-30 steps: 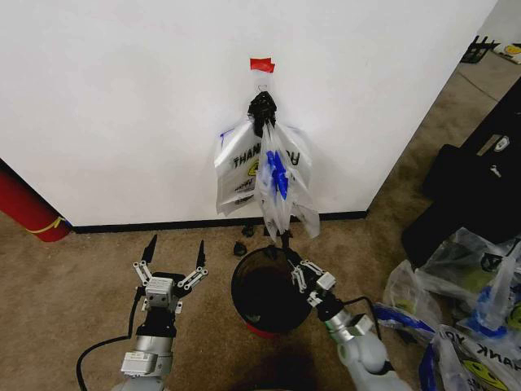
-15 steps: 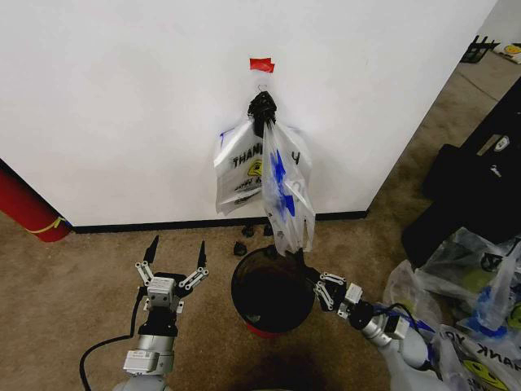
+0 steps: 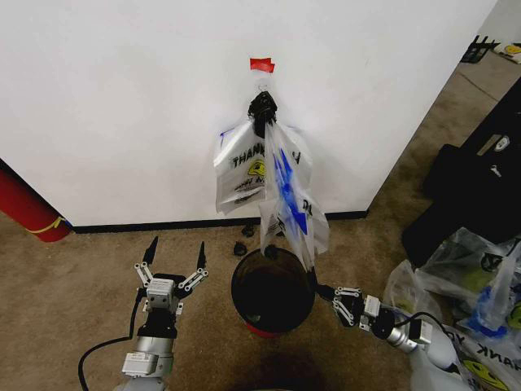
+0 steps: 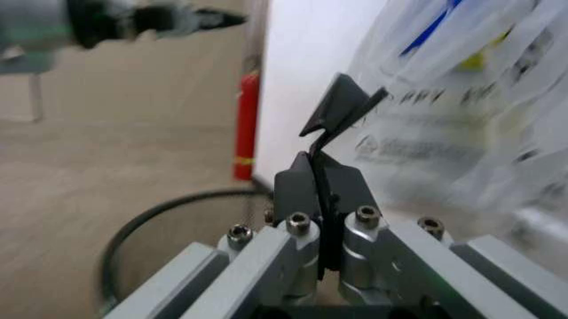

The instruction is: Pick up the garbage bag from the wall and place it over the trash bin.

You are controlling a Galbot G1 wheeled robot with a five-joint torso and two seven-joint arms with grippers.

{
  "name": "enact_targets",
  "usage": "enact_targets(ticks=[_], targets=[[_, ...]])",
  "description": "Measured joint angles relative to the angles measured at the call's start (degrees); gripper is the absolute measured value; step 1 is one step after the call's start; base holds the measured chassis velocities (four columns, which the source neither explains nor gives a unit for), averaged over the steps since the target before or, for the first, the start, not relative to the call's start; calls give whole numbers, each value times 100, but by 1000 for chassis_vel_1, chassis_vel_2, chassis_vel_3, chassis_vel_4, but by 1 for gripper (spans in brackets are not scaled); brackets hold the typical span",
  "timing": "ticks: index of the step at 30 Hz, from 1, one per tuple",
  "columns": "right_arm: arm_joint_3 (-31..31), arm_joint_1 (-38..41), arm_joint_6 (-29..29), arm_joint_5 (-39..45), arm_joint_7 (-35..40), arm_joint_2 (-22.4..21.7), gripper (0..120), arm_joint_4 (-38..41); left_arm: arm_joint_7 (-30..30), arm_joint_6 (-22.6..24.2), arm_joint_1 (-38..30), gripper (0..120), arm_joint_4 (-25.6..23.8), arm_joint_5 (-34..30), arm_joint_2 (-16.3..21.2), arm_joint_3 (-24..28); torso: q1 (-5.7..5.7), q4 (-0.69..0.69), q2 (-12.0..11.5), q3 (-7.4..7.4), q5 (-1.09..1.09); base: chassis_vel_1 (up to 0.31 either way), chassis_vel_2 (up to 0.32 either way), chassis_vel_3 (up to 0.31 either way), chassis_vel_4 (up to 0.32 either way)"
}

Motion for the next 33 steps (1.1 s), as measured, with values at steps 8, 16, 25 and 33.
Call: enact_targets(ticks=[8,16,25,33], targets=[[-832,-59,453,739,1541,1,0,303,-30,-39,54,100,-39,31,-12,-2,0,1,0,0,0,0,0,0,0],[-1138,12,377,1182,2341,-31,7,635,-63,-91,86,100,-47,33,-9,-38,0,1,0,0,0,0,0,0,0],[251,329,23,-111,723,-107,39,474,-66,-79,22,100,2,43,-30,13,0,1,0,0,1,0,0,0,0],[342,264,356,-435,1521,-404,64,601,-60,-33,-87,100,128,109,-63,142,0,-1,0,0,0,0,0,0,0]])
